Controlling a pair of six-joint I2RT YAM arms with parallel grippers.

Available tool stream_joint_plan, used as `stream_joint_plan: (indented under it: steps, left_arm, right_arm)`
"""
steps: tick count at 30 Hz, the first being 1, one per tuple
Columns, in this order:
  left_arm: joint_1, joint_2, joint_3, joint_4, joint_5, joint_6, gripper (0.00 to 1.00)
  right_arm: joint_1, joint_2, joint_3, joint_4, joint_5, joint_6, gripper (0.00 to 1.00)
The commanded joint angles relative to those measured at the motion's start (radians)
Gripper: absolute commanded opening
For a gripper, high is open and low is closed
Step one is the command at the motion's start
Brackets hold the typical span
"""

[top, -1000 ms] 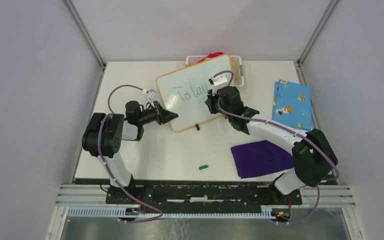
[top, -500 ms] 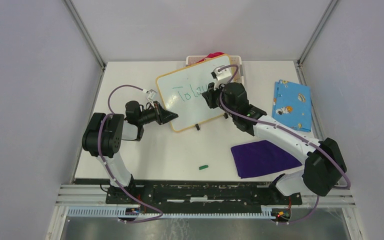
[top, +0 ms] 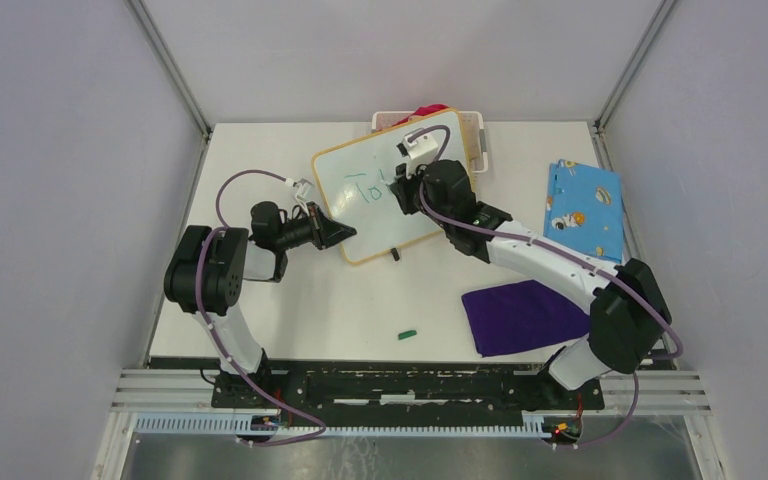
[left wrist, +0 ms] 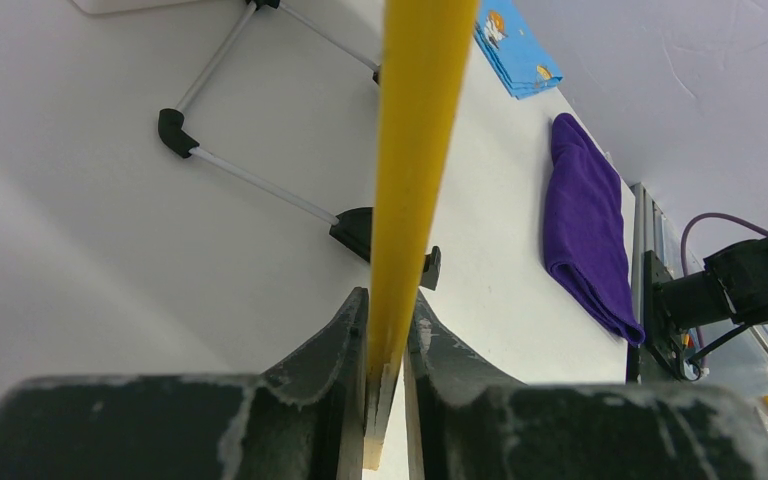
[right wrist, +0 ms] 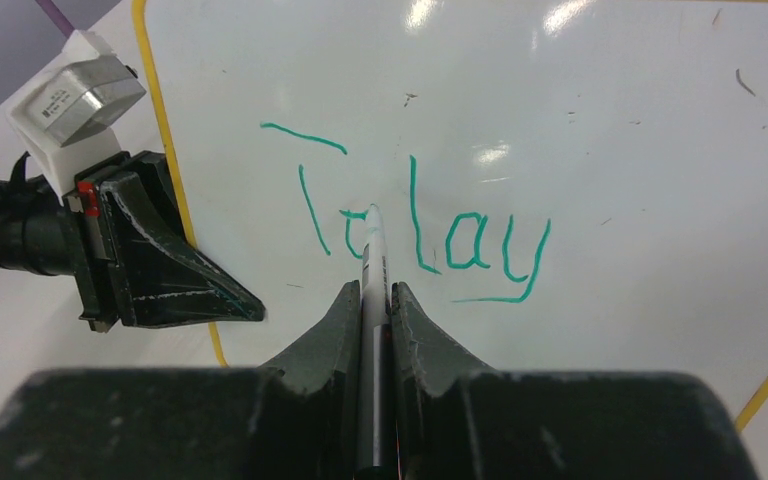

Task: Write a sentence on the whiteboard

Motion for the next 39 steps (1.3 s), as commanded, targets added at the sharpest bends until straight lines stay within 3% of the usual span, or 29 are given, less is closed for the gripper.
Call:
stream_joint_plan:
  steps: [1, 39]
  left_arm:
    - [0.006, 0.019, 0.014, -0.029, -0.053, 0.014, 0.23]
    - [0.005, 0.02, 0.017, -0.037, -0.055, 0.016, 0.24]
  right_arm:
    - [-0.001, 0.02, 0.06, -0.001, 0.031, -0.016, 0.0]
    - [-0.051, 0.085, 0.059, -0.032, 0.096, 0.01, 0.0]
